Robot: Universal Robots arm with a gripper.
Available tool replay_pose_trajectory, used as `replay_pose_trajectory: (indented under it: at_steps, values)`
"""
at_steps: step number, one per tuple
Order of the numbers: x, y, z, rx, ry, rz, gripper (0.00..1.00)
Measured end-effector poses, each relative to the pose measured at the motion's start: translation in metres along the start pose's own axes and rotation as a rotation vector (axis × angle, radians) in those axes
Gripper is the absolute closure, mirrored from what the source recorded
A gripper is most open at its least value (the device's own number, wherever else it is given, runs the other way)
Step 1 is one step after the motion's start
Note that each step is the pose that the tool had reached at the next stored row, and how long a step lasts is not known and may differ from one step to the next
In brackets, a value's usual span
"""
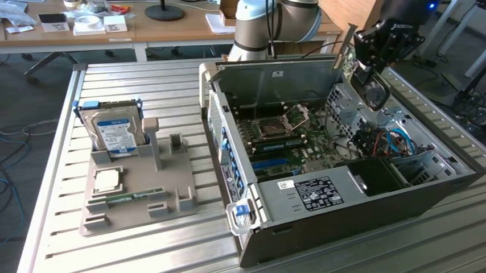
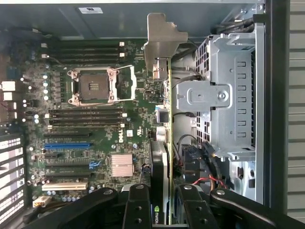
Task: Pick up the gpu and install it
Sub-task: 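Pick up the gpu and move the gpu toward the slot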
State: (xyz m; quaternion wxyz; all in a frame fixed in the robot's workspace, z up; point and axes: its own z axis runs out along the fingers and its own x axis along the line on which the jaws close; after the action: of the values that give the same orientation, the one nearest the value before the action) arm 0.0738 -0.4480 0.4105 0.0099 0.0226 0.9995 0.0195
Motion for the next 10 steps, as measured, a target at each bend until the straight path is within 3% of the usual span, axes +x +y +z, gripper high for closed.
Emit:
replay_pose_trajectory:
  at_steps: [10]
  values:
    - [-0.008, -0.0004, 0.0183, -0.0001, 0.0002, 0.000, 0.73]
